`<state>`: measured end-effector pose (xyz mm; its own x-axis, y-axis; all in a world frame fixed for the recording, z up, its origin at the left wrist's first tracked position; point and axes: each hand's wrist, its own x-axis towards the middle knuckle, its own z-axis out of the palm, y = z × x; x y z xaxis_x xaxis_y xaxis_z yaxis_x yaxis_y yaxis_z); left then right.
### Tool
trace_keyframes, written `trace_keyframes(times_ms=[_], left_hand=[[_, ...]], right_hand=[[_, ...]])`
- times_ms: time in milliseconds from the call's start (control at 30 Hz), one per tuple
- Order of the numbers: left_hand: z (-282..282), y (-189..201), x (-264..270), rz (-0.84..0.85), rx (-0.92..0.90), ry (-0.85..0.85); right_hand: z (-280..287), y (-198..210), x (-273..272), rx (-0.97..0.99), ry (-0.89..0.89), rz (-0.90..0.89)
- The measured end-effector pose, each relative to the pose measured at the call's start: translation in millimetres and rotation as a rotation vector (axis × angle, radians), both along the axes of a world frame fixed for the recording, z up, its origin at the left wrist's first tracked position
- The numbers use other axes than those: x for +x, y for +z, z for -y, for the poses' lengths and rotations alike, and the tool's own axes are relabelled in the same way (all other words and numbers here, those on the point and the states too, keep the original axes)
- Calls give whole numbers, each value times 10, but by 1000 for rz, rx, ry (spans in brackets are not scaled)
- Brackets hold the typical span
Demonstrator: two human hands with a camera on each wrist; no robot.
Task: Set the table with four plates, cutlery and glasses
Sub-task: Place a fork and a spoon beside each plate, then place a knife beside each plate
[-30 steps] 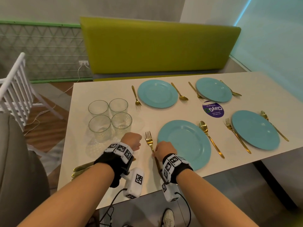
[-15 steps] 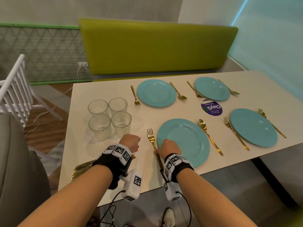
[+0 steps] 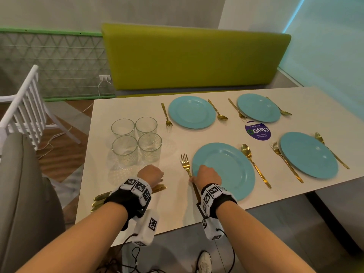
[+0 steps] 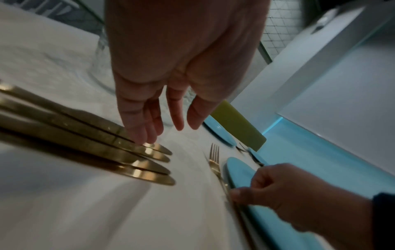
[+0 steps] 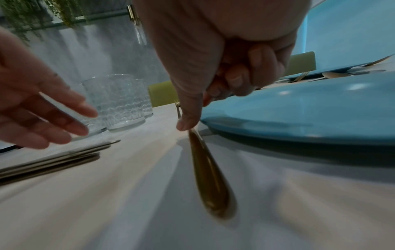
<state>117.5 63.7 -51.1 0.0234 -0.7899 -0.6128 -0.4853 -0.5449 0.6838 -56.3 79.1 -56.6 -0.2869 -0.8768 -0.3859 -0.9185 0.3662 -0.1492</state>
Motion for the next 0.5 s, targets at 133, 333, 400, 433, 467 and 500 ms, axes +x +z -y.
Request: trace_keyframes(times_ms=[133, 333, 400, 433, 467, 500], left_hand=[[-111, -41, 254, 528, -8, -236], [-271, -216, 668, 892, 25, -479], [-279, -238, 746, 902, -25, -520], [-274, -238, 771, 897, -45, -528], [-269, -232, 789, 892, -64, -534], [-263, -221, 796, 893, -84, -544]], right_hand=[[-14, 44, 8, -5, 21, 1], [14, 164, 67, 19, 77, 50], [4, 180, 97, 32, 105, 60], [-5, 179, 112, 35, 119, 61], [-16, 171, 126, 37, 131, 66], [-28, 165, 138, 38, 143, 72]])
